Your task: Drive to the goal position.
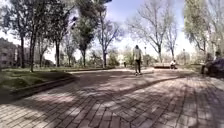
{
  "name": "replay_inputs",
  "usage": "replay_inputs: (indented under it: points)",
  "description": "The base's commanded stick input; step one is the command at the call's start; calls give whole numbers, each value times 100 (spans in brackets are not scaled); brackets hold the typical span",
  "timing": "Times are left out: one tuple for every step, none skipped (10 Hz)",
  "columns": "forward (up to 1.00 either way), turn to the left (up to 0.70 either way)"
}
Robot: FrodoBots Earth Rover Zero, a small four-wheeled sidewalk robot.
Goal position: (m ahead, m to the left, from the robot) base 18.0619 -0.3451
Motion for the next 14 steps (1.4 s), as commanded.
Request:
replay_inputs:
  points:
    - [13,0]
    - [44,0]
    - [70,0]
    - [70,0]
    - [70,0]
    - [70,0]
    - [70,0]
    - [70,0]
    - [70,0]
    - [70,0]
    - [70,0]
    - [70,0]
    - [70,0]
    - [70,0]
